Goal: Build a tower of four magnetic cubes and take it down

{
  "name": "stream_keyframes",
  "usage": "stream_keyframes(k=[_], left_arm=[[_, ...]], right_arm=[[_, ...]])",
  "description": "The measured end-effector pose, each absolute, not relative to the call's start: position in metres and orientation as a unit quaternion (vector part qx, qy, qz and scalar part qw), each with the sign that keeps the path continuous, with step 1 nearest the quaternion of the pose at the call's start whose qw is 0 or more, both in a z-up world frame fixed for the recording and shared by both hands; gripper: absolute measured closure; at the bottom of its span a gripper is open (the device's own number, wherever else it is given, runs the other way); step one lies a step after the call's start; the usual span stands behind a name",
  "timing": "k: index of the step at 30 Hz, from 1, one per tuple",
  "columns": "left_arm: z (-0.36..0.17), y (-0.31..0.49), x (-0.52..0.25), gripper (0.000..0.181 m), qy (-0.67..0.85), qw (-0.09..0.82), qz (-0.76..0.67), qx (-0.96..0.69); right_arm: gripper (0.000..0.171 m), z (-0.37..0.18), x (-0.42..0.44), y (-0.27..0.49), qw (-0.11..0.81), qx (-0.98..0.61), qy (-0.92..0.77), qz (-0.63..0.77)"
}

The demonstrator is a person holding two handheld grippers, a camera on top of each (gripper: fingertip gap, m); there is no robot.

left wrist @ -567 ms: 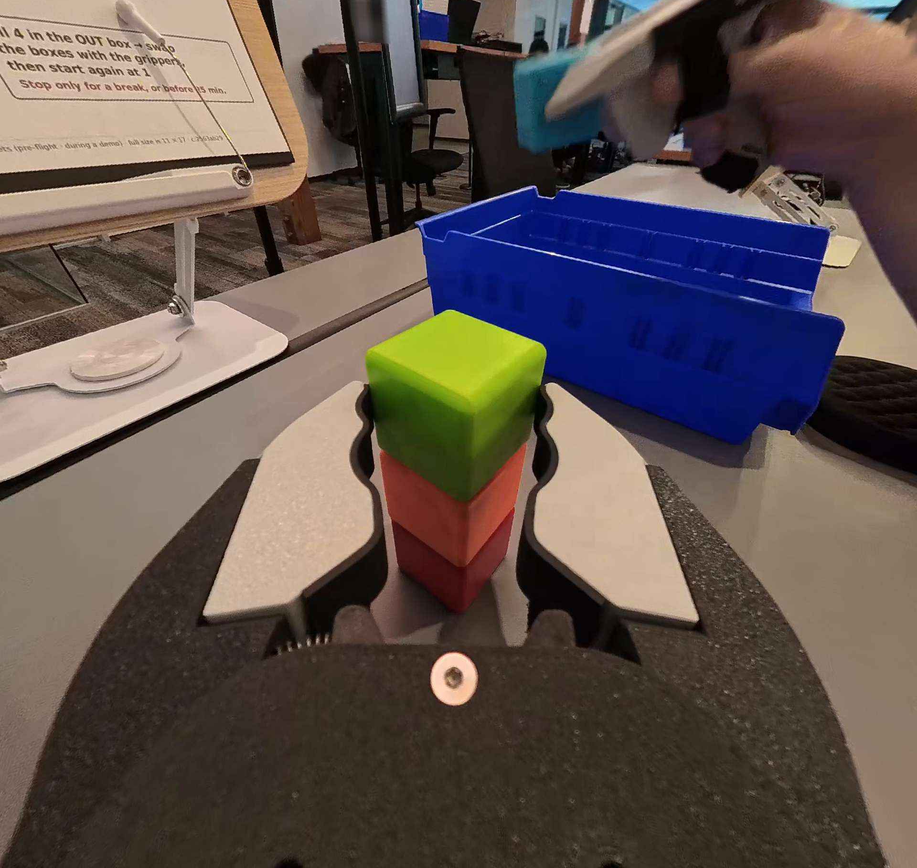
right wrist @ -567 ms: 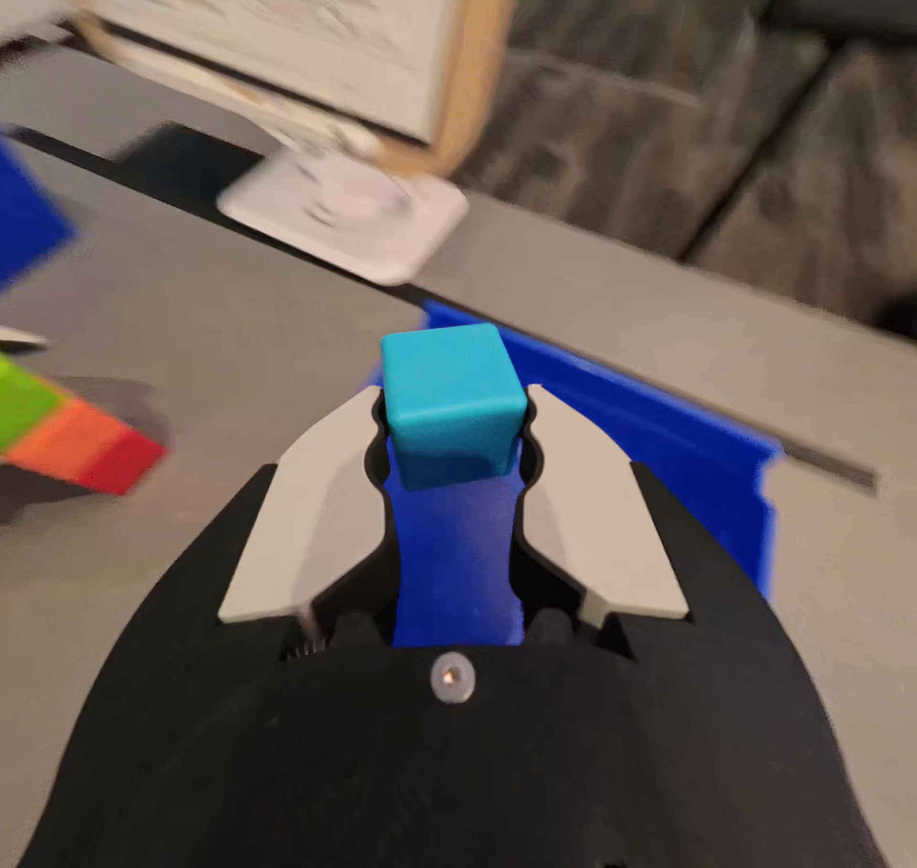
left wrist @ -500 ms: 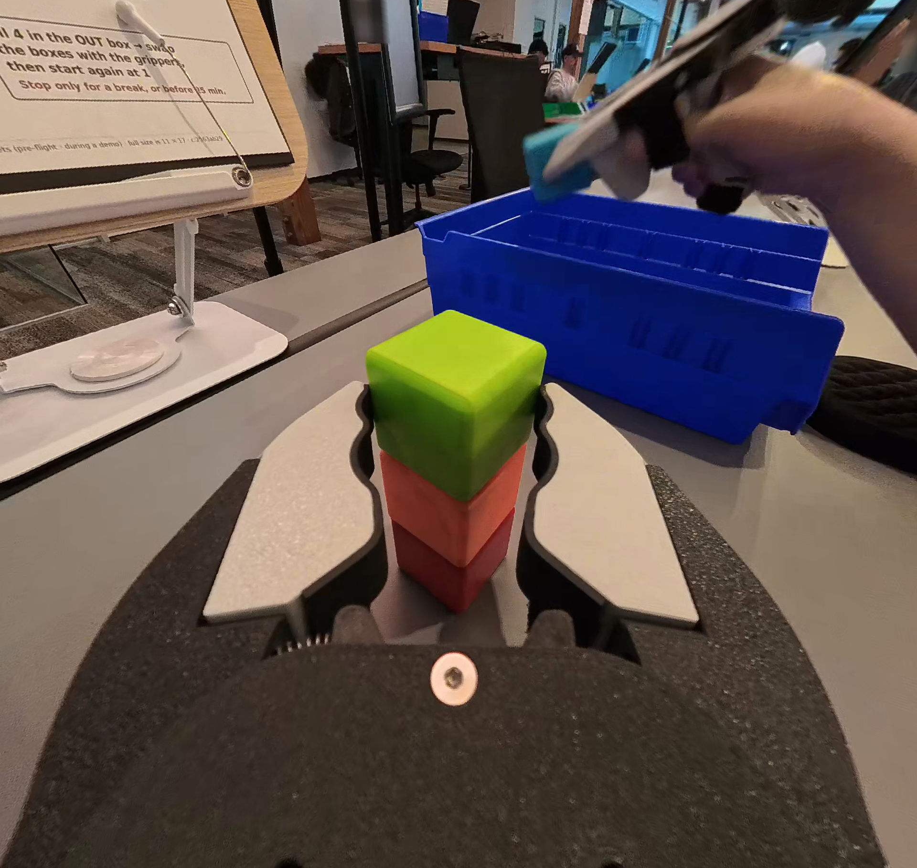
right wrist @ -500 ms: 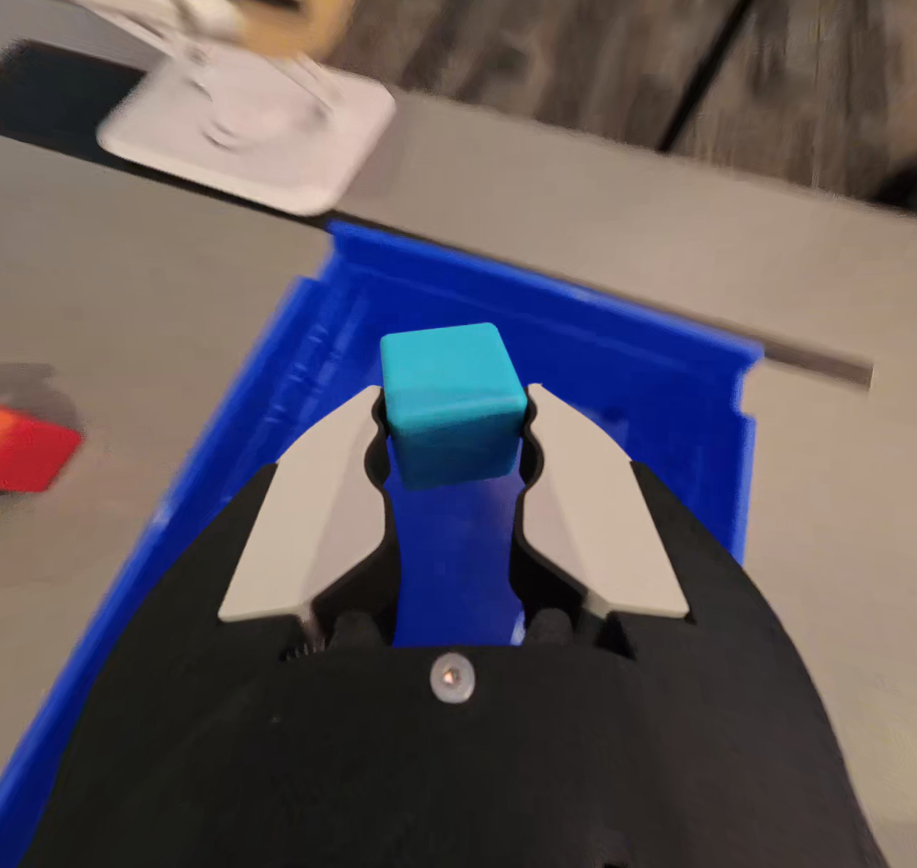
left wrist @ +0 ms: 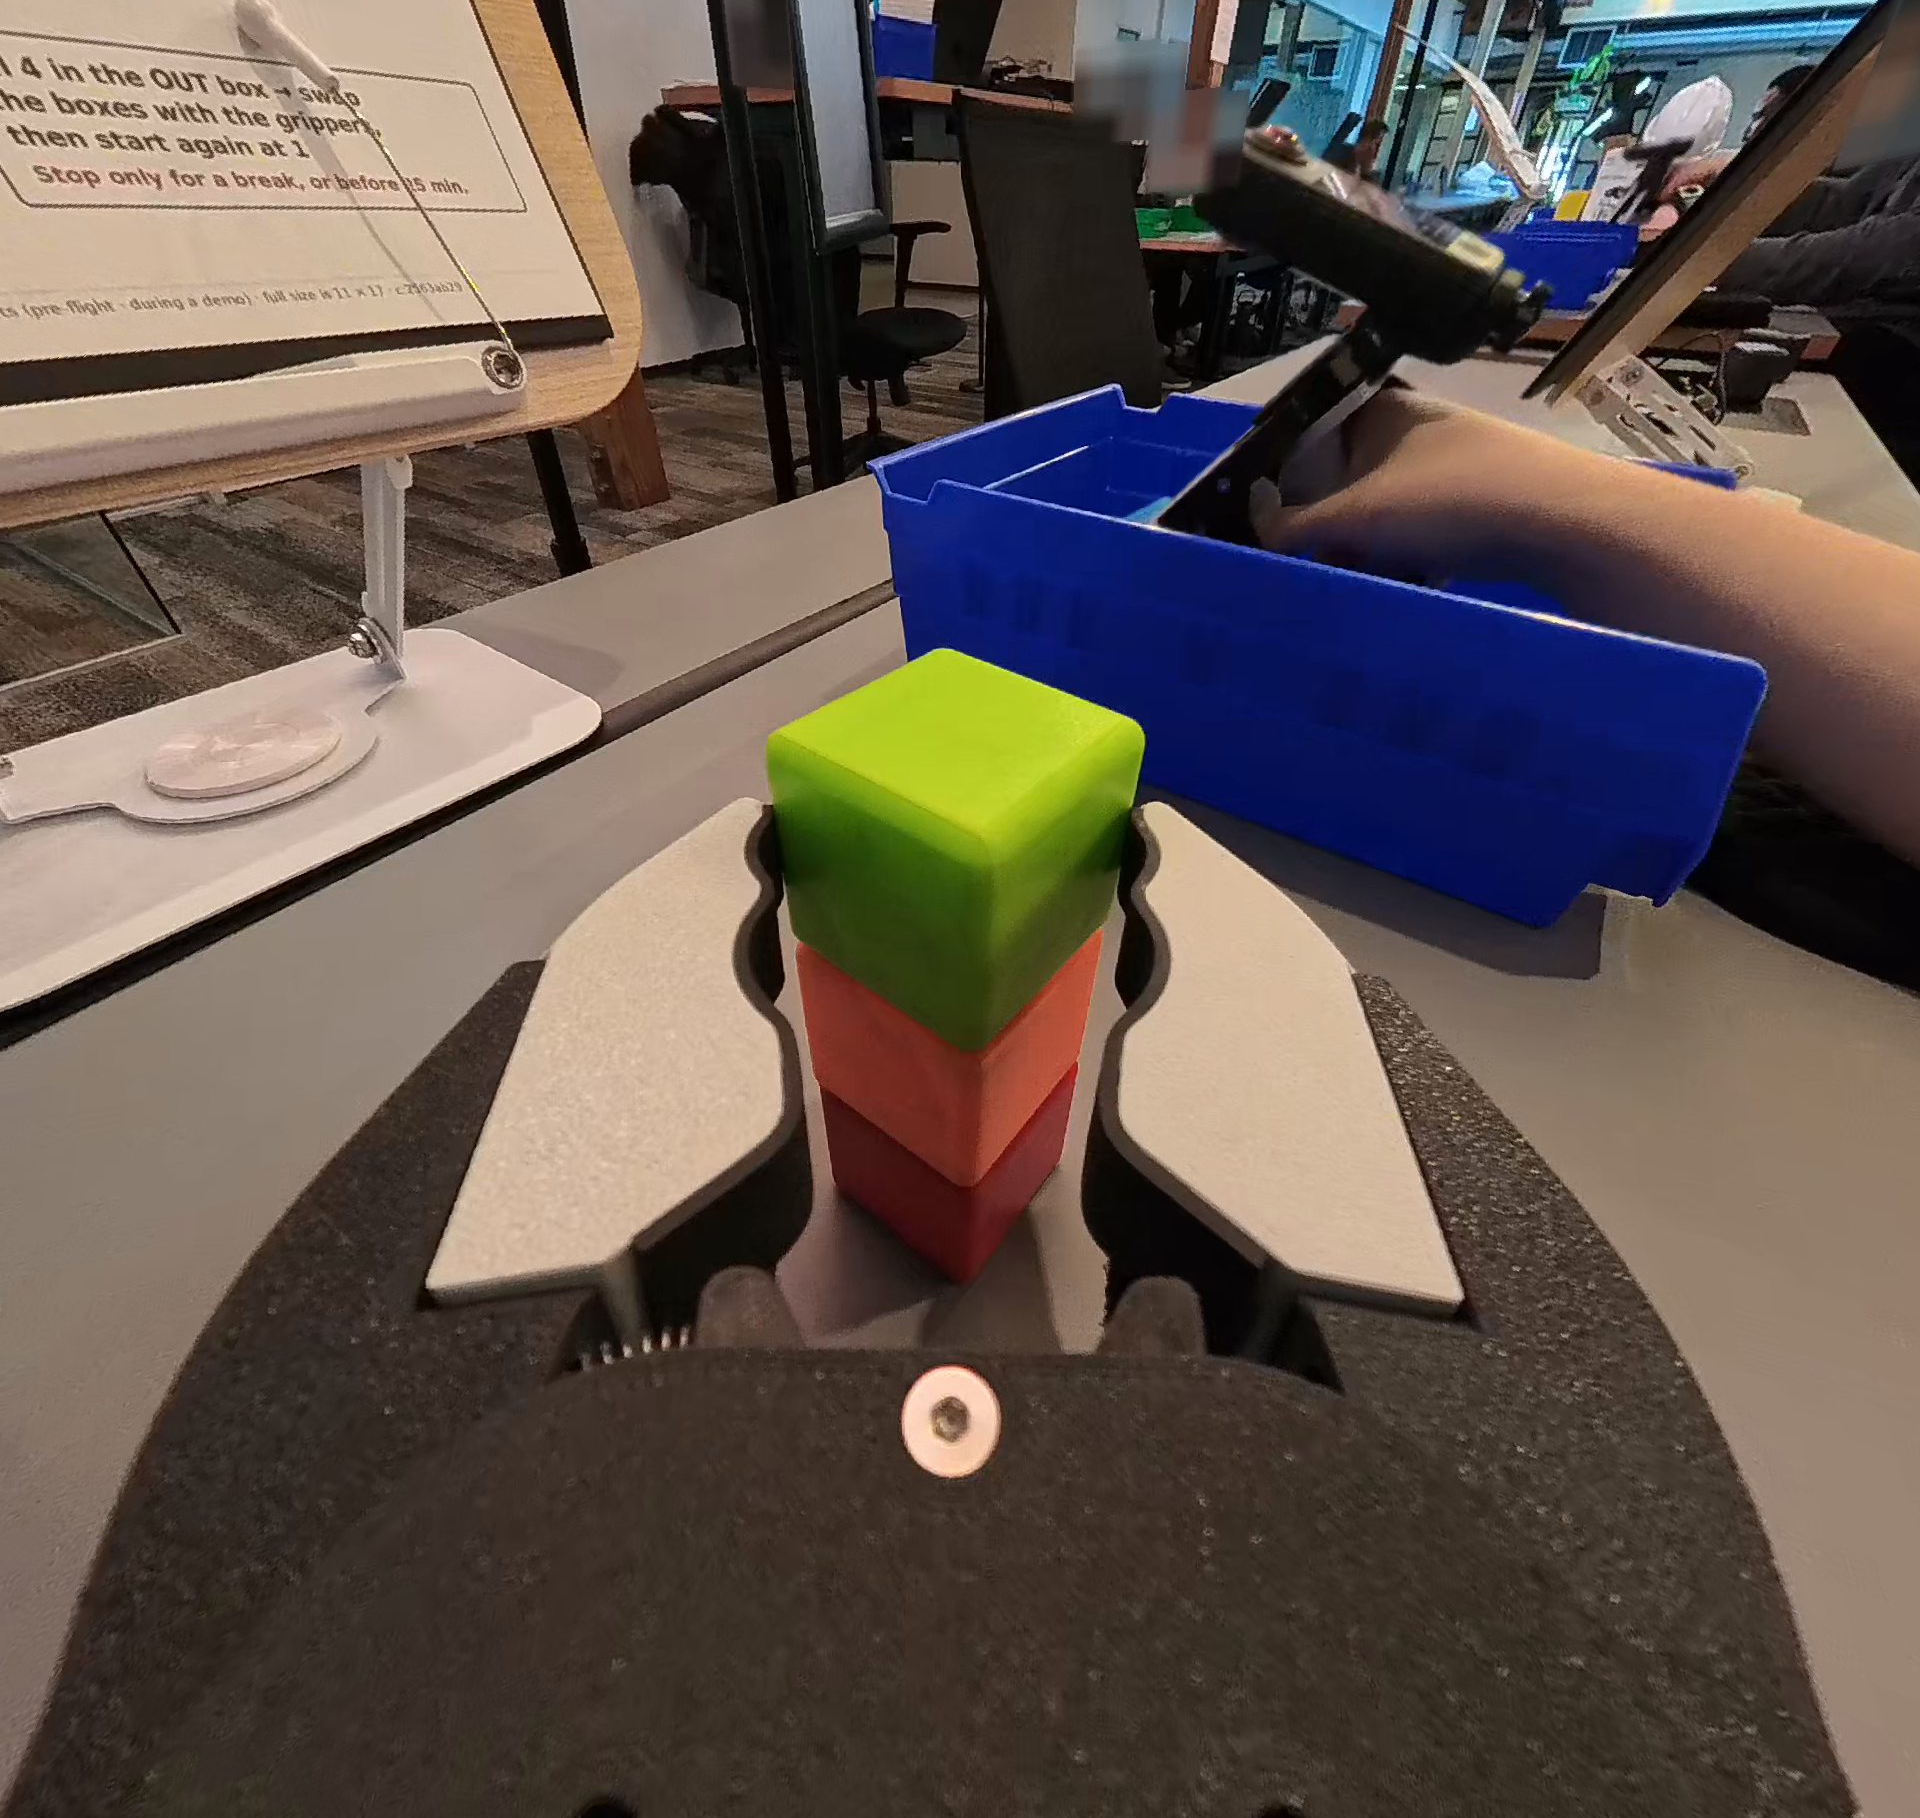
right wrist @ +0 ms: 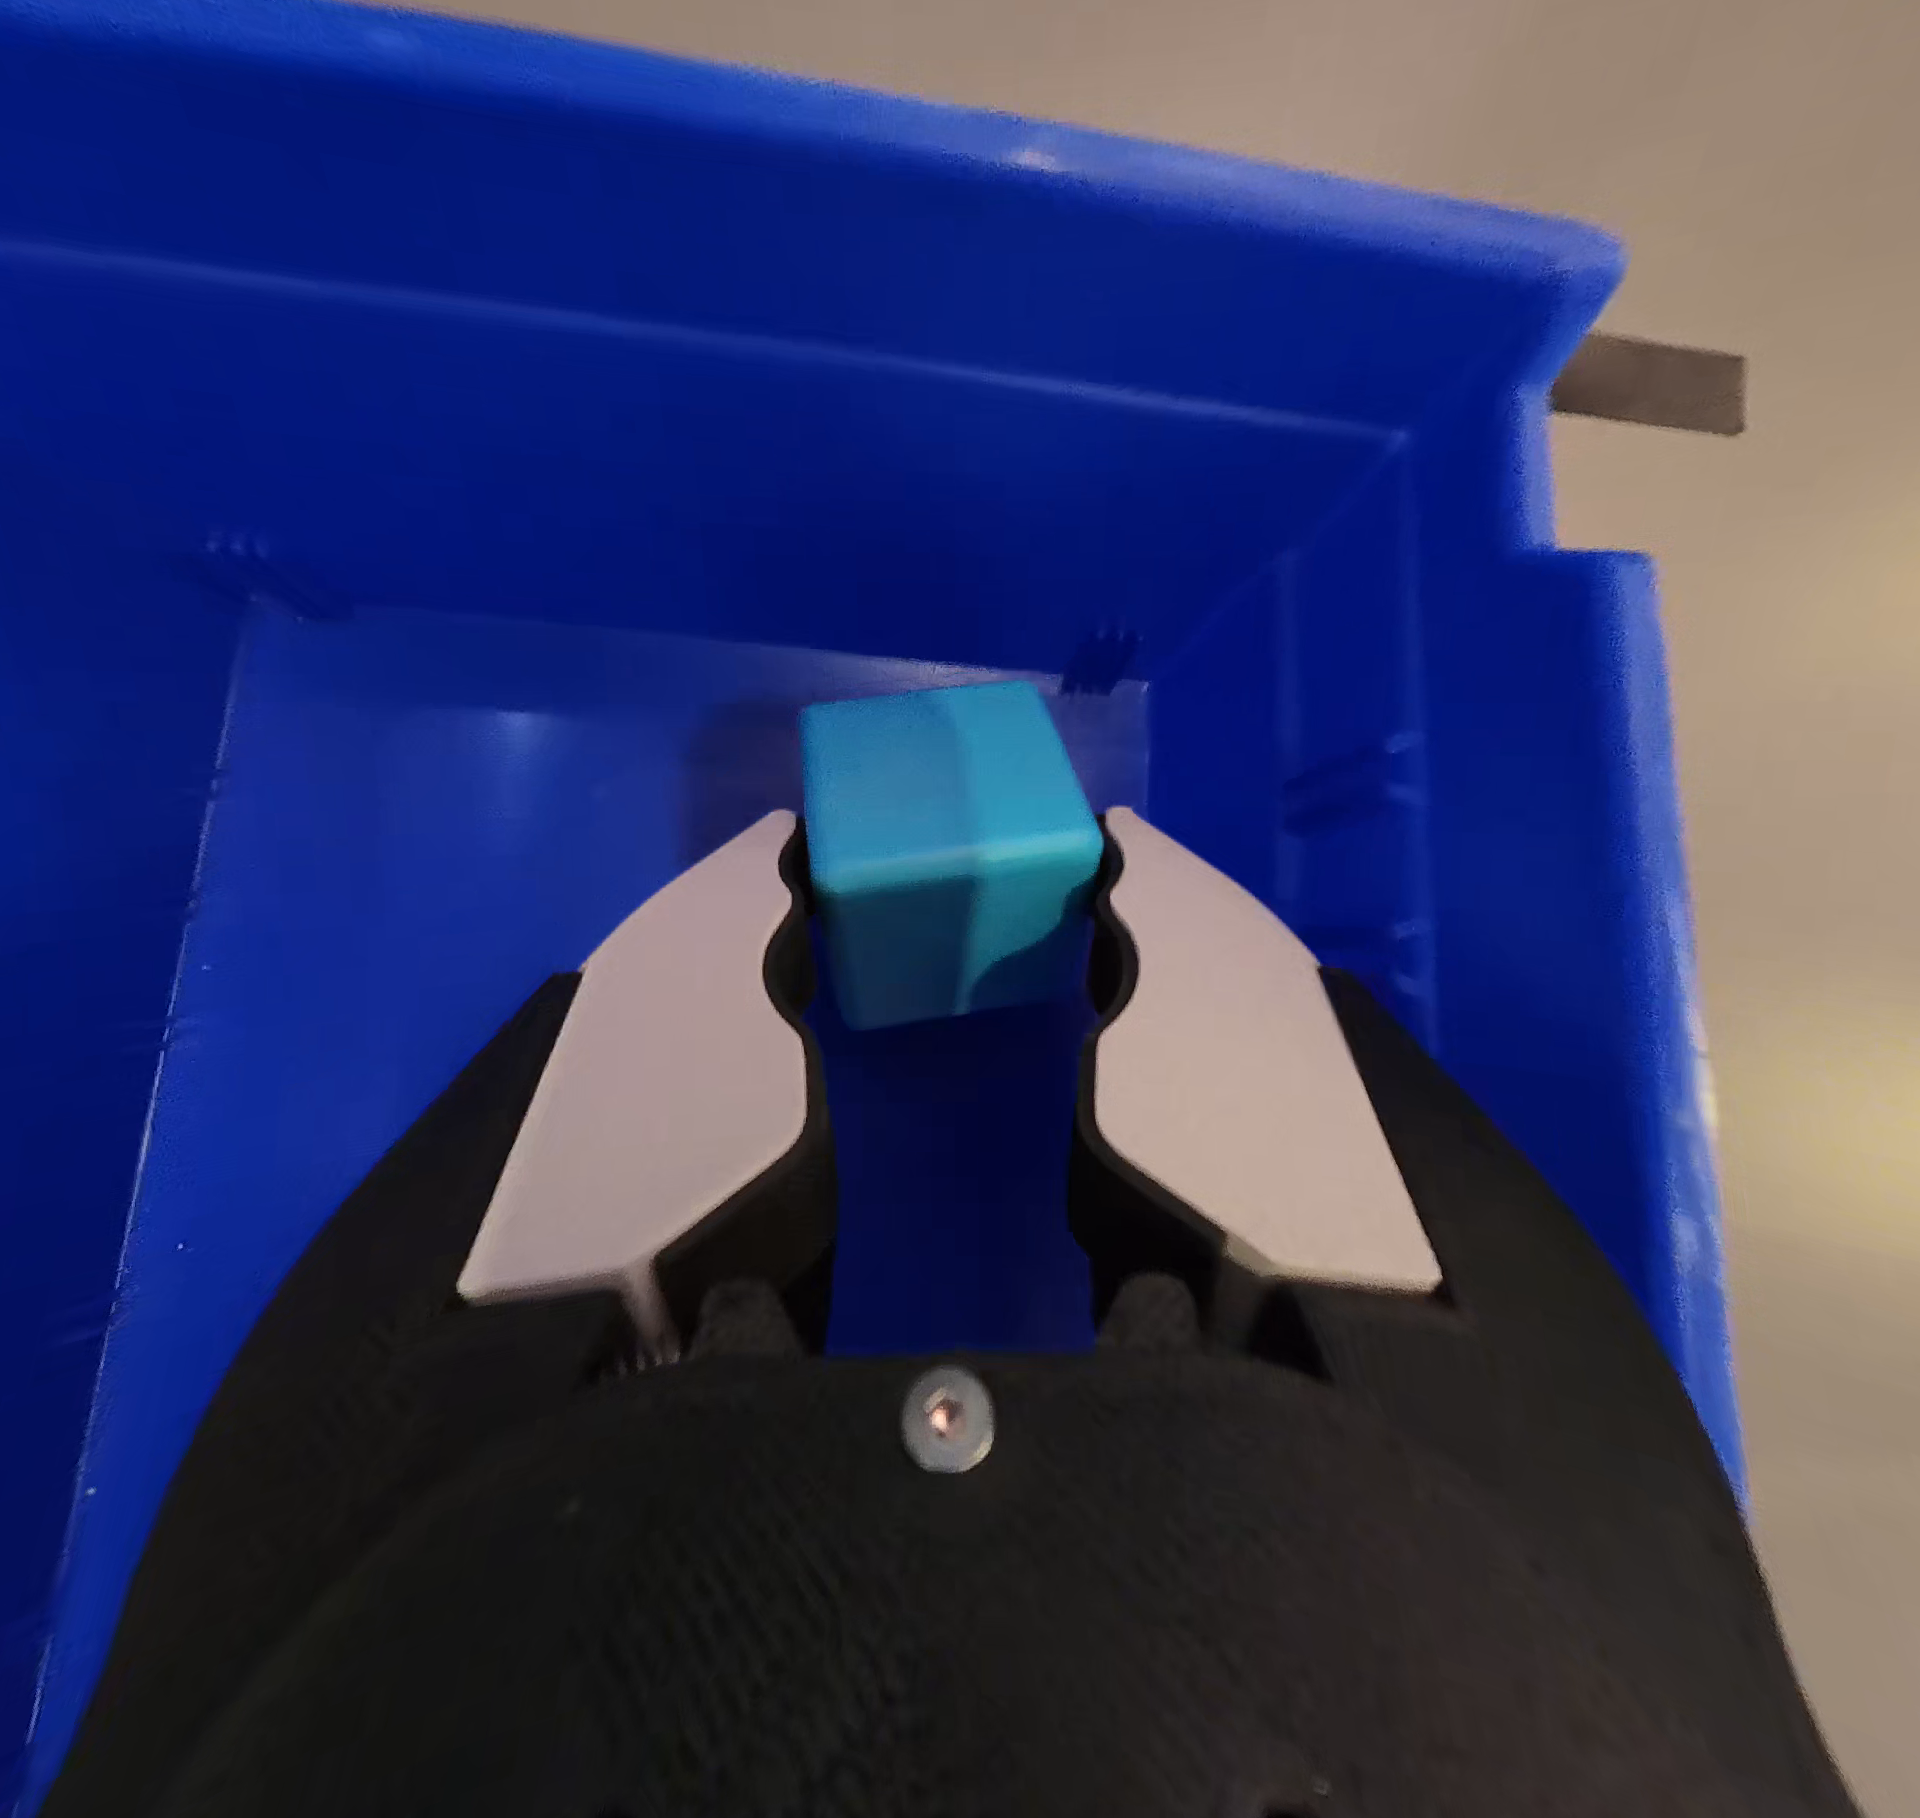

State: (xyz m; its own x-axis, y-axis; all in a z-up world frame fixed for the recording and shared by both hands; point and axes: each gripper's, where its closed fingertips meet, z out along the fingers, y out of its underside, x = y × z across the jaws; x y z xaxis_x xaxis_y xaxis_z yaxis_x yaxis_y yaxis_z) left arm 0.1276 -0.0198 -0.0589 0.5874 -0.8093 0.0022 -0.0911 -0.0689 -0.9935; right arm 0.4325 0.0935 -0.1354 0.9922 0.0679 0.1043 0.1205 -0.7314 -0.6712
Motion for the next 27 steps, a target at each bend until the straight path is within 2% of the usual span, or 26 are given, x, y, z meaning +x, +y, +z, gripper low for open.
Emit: stream_keyframes(k=[3,6,10,13,15,19,23,27], left_arm=[[-0.059,-0.02,0.128,0.119,0.339,0.592,-0.304,-0.665],[-0.059,-0.02,0.128,0.119,0.342,0.591,-0.305,-0.664],[-0.062,-0.02,0.126,0.118,0.356,0.586,-0.289,-0.668],[-0.066,-0.016,0.124,0.092,0.357,0.577,-0.268,-0.684],[-0.065,-0.015,0.121,0.084,0.336,0.573,-0.271,-0.697],[-0.063,-0.017,0.115,0.082,0.282,0.589,-0.253,-0.714],[-0.082,-0.019,0.113,0.082,0.287,0.59,-0.155,-0.739],[-0.084,-0.02,0.116,0.092,0.253,0.608,-0.131,-0.741]], right_arm=[[0.12,-0.14,0.432,0.093,0.358,-0.932,-0.053,-0.032],[0.106,-0.138,0.429,0.092,0.354,-0.933,-0.059,-0.025],[0.099,-0.127,0.426,0.092,0.361,-0.928,-0.081,-0.032],[0.1,-0.111,0.423,0.093,0.381,-0.919,-0.097,-0.041],[0.099,-0.094,0.421,0.093,0.401,-0.909,-0.104,-0.047],[0.1,-0.049,0.405,0.091,0.462,-0.879,-0.11,-0.035],[0.102,0.015,0.368,0.078,0.545,-0.83,-0.12,-0.02],[0.103,0.071,0.299,0.049,0.619,-0.766,-0.172,0.011]])
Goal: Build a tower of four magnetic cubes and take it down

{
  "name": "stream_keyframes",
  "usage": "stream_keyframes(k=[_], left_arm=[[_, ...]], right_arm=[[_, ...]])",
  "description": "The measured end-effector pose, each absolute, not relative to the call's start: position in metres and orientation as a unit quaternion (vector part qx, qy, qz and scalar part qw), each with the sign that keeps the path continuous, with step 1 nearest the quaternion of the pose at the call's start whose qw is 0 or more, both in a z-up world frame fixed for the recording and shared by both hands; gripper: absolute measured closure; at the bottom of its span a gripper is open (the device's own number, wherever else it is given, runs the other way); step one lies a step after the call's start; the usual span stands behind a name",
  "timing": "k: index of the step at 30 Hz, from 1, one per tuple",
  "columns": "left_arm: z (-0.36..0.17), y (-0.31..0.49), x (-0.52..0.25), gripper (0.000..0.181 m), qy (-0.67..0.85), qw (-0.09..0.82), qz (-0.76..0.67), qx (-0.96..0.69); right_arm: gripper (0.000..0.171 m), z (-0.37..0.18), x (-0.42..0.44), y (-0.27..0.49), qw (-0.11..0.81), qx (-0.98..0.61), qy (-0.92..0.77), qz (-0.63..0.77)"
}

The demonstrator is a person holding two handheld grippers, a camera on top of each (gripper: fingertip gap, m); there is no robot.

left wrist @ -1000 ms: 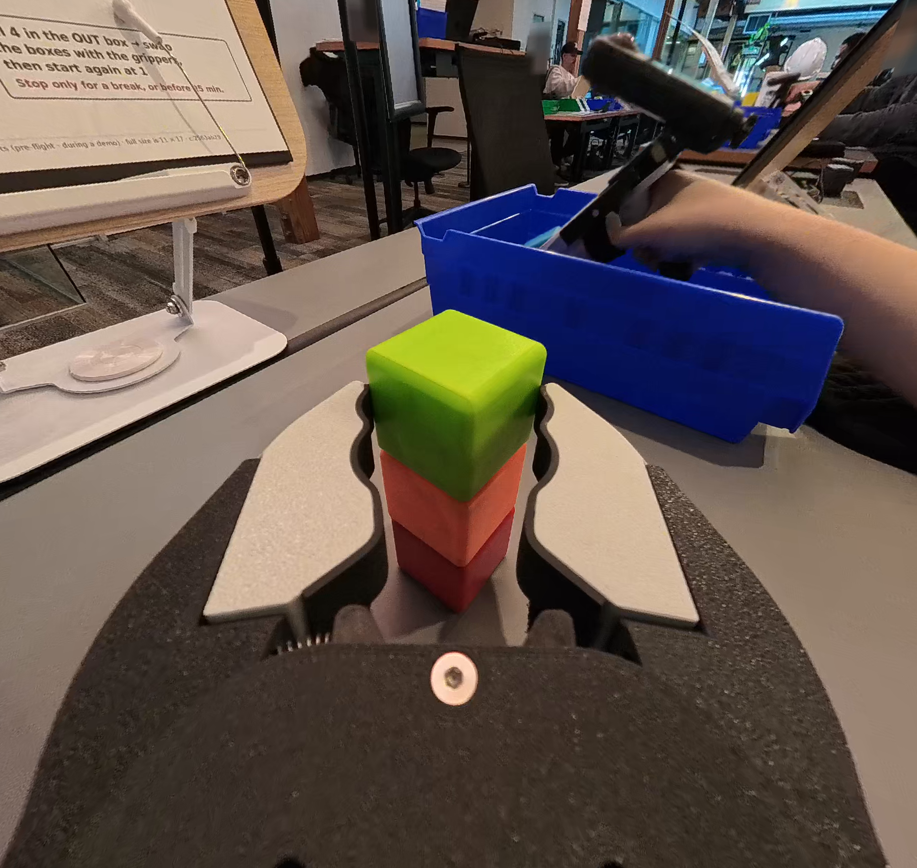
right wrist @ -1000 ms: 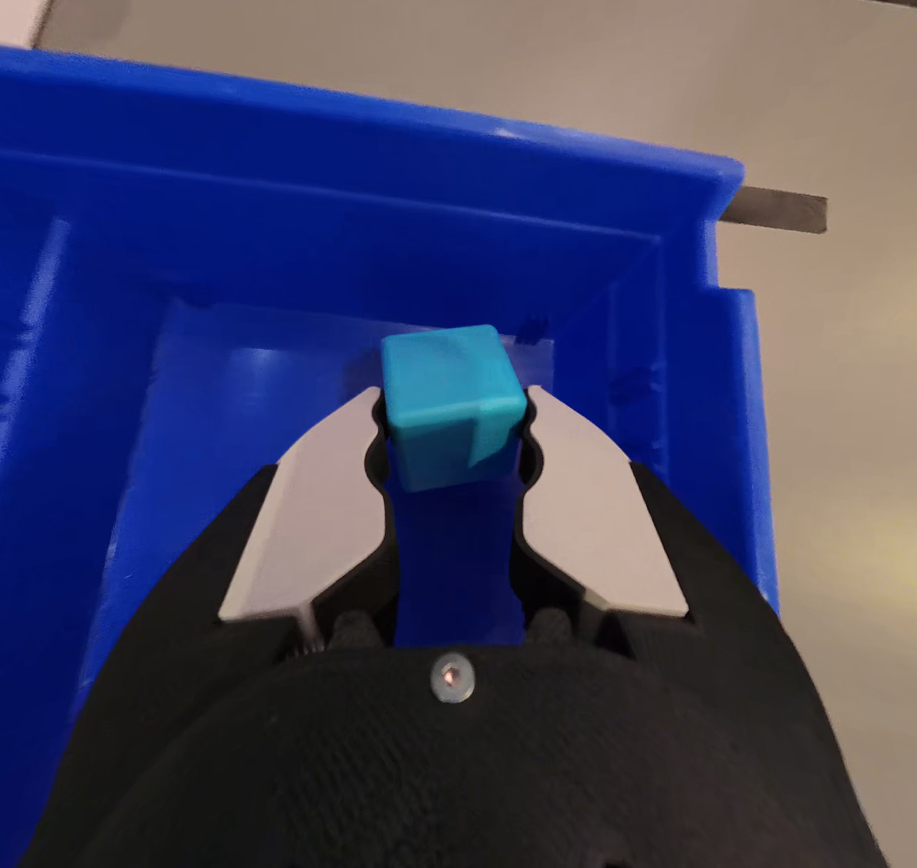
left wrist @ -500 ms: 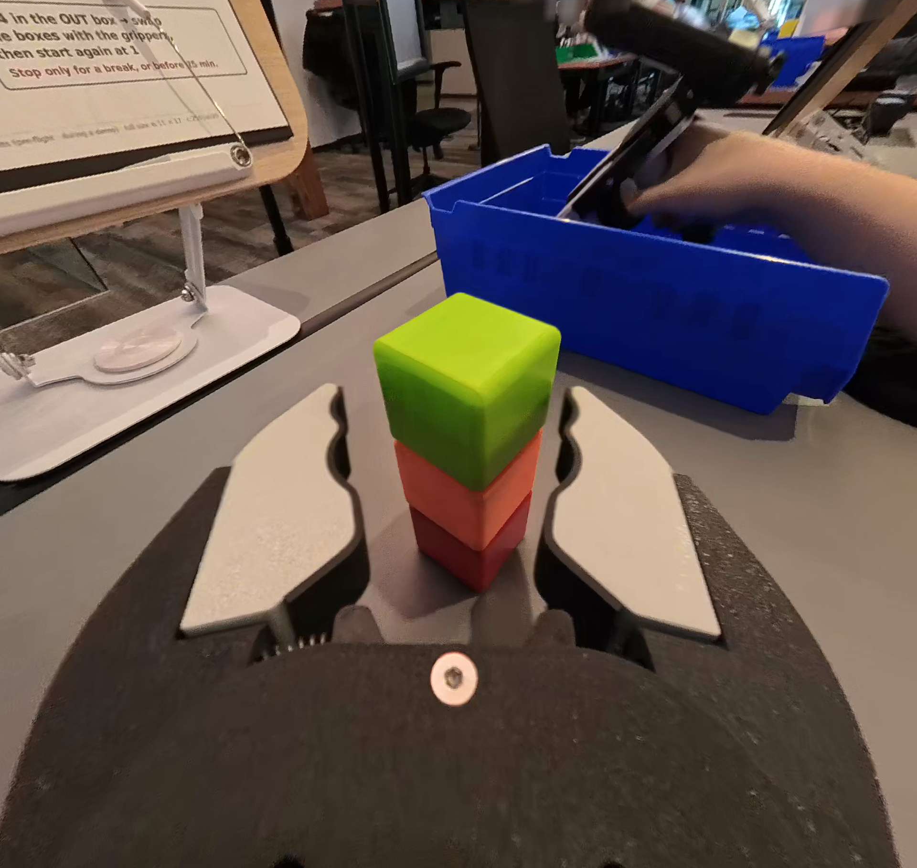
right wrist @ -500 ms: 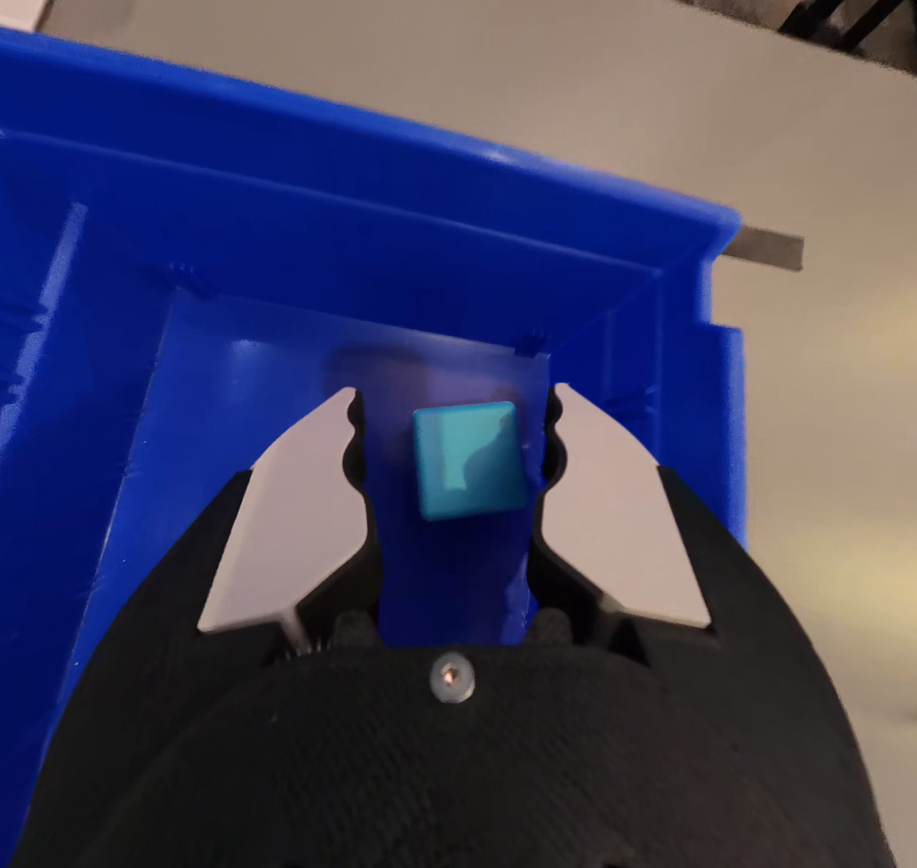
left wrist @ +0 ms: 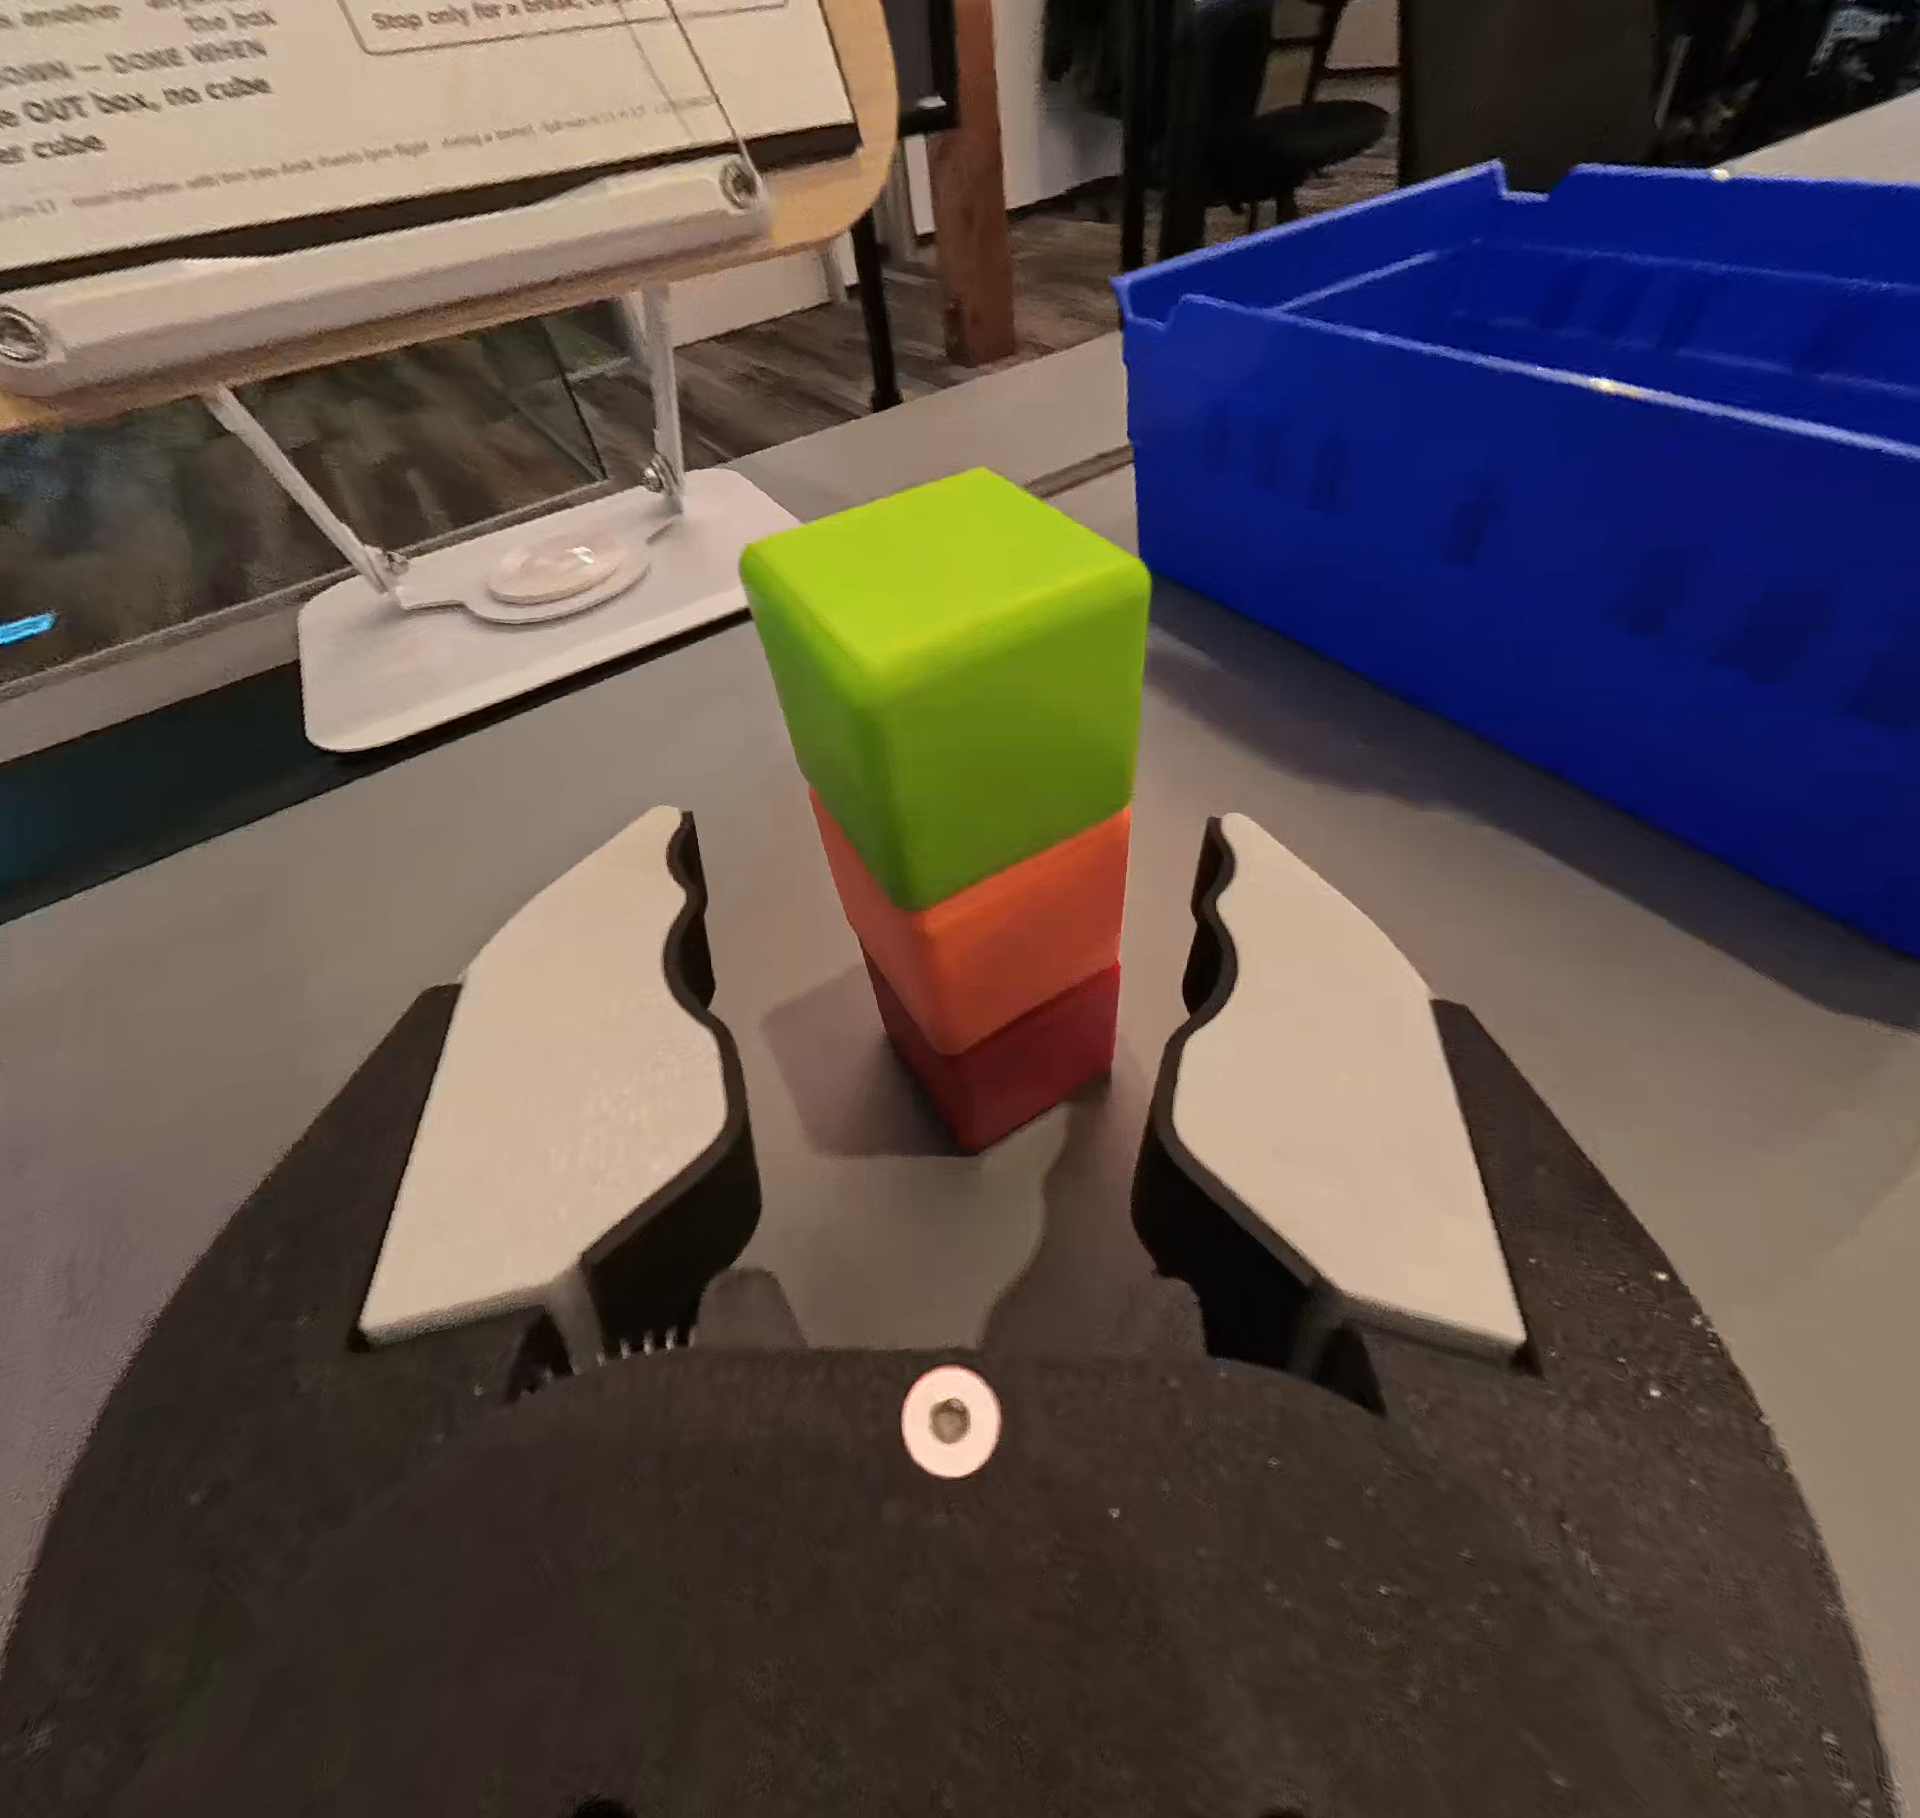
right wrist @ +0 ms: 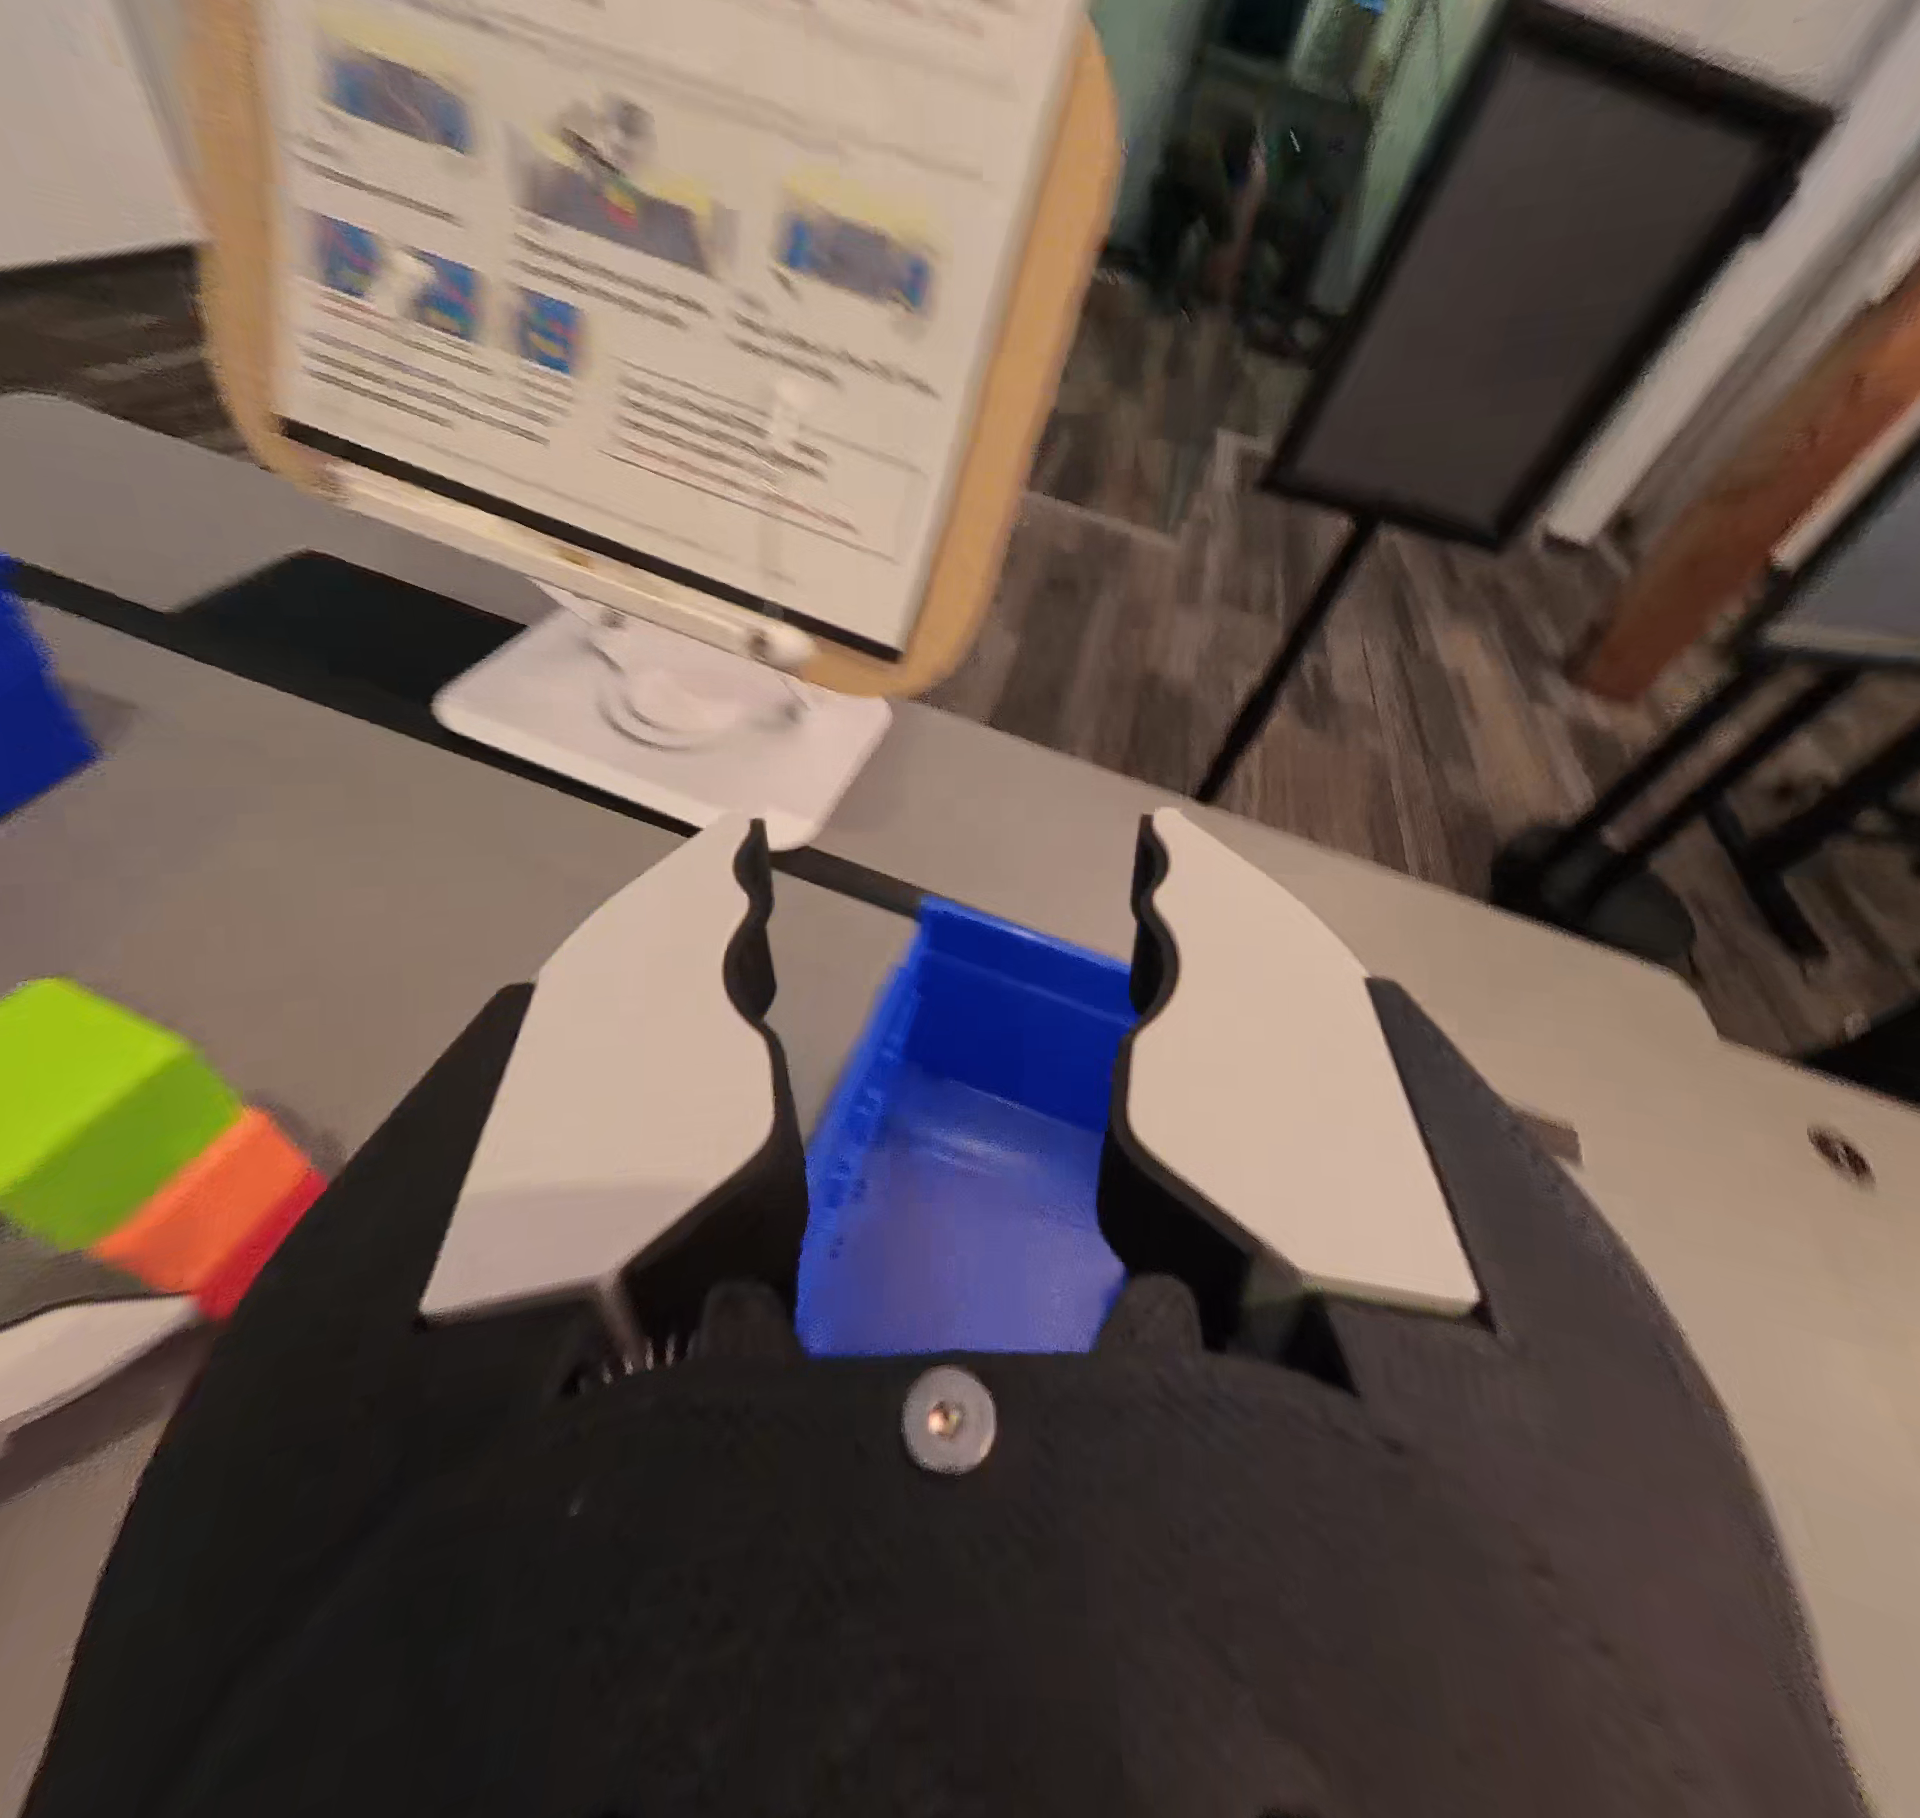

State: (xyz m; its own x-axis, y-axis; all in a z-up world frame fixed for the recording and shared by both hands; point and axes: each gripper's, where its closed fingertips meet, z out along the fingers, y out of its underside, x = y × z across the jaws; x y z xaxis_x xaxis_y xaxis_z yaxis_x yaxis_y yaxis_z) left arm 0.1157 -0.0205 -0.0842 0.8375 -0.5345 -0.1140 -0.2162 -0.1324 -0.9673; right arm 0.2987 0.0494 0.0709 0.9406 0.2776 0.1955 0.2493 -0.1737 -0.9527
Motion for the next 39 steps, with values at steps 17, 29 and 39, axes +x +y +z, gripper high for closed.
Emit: stream_keyframes(k=[17,29,39], left_arm=[[-0.092,-0.024,0.13,0.101,0.275,0.522,-0.295,-0.752],[-0.101,-0.016,0.129,0.107,0.224,0.557,-0.133,-0.788],[-0.105,-0.007,0.122,0.126,0.207,0.546,-0.133,-0.801]], right_arm=[[0.104,0.061,0.2,0.012,0.578,-0.747,-0.31,0.112],[0.106,0.034,0.167,0.001,0.523,-0.757,-0.379,0.097],[0.096,-0.02,0.129,-0.028,0.395,-0.727,-0.499,0.26]])
